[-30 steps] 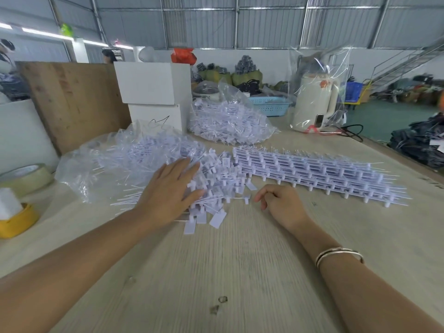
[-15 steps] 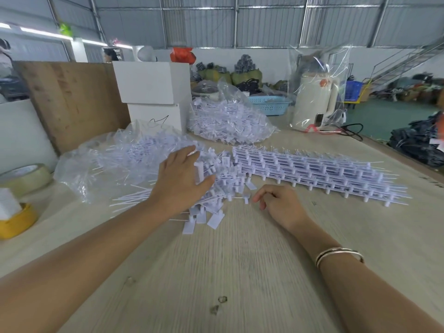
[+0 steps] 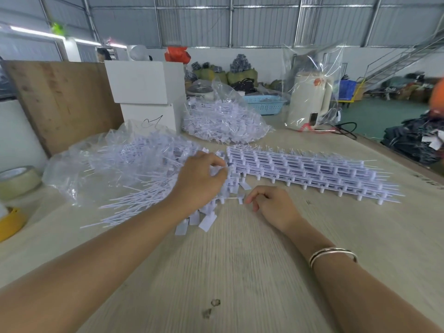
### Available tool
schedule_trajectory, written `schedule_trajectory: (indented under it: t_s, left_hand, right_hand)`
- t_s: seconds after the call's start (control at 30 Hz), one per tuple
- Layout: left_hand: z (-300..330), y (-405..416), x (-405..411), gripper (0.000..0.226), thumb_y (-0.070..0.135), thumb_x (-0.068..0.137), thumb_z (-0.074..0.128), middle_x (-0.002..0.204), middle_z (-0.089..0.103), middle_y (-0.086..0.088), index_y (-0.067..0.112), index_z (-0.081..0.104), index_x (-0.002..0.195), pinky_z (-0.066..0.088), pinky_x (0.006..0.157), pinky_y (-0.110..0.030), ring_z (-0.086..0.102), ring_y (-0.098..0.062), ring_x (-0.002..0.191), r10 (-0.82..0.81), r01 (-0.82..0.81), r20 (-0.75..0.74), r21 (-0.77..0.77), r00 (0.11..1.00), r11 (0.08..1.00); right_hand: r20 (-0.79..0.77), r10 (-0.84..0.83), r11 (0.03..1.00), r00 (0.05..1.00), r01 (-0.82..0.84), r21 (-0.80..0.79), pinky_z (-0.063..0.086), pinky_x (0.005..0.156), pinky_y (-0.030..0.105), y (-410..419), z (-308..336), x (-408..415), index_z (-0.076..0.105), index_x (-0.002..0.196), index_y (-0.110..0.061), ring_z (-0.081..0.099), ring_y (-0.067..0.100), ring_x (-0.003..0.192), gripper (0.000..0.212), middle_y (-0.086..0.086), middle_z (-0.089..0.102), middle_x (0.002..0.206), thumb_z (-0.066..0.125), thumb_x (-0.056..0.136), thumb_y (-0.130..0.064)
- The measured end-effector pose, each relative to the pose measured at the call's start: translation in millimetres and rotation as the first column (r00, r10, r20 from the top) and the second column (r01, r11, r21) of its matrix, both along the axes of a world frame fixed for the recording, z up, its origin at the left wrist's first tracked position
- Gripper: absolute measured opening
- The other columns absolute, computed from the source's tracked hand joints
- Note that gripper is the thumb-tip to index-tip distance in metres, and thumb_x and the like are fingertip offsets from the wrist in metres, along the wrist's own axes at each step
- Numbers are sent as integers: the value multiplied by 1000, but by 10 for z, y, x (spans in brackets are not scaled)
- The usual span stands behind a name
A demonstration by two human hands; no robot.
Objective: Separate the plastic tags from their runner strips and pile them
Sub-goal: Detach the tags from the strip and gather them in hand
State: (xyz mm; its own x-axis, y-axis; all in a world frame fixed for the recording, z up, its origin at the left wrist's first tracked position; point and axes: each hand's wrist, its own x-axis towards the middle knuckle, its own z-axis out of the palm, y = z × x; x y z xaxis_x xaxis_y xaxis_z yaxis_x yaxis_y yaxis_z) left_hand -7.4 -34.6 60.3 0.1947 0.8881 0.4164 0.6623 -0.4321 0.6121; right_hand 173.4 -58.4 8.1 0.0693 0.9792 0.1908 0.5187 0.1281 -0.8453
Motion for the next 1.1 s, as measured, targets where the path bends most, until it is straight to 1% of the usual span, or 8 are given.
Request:
schedule_trajectory:
  t_s: [0.1,0.2,0.4,0.5,0.6,0.87,1.0,1.1]
  left_hand:
    - [45,15,375,11,22,90,55,90,63,14,31,61,87,48,70,-12,60,5,82,-107,170,212,-304,971,937]
    - [-17,200,706,11,10,91,53,88,66,-5,9,62,98,53,67,-22,62,-13,75,56,244,443,-591,895,769]
    - [-106,605,1262,22,0,92,45,81,64,-13,-7,56,110,51,61,-31,60,-21,66,240,238,577,-630,781,739]
    - [-109,750,1432,21,4,90,46,97,66,-8,6,65,100,47,70,-29,61,-21,87,124,-45,300,-258,946,965]
    - [-137,886,1460,31,1,90,48,119,58,-3,17,64,110,47,87,-34,54,-21,109,52,-48,-50,77,997,996]
    - [-147,1004,1392,32,7,91,52,117,60,-1,20,64,117,41,86,-32,50,-22,112,174,124,-622,405,763,906]
    - [-13,979,1378,29,1,88,52,110,60,-3,15,59,112,39,83,-32,52,-23,106,163,240,-707,435,688,868]
    - [101,985,1318,23,0,91,46,86,59,-4,16,49,107,38,62,-32,53,-23,74,67,213,-649,343,757,915]
  right_hand:
    - [-15,0,1000,1000,0,22,33,42,15,6,3,-7,66,65,-21,41,8,44,42,-1,58,60,38,86,3]
    - [-27,-35,996,999,37,78,32,44,13,21,13,13,63,60,-24,43,2,41,44,-4,57,56,39,86,4]
    - [-21,-93,988,995,95,123,40,61,25,35,13,52,59,58,-18,53,9,60,38,-4,60,60,42,83,4]
    - [-13,-104,987,995,104,123,43,68,32,47,9,63,51,56,-23,57,24,73,36,9,64,73,43,79,4]
    - [-4,-114,986,993,114,122,46,71,34,55,-3,58,51,56,-23,60,27,76,35,16,68,79,43,77,4]
    - [12,-93,994,996,92,59,49,76,35,86,-45,14,52,48,-29,63,23,81,42,2,70,77,42,80,-4]
    - [-27,-114,992,993,116,49,47,69,30,80,-37,-7,57,49,-30,62,16,72,42,-6,68,70,42,78,-4]
    - [-41,-110,994,993,111,23,47,64,27,73,-42,-9,62,56,-31,59,13,63,40,-11,62,59,41,78,-6]
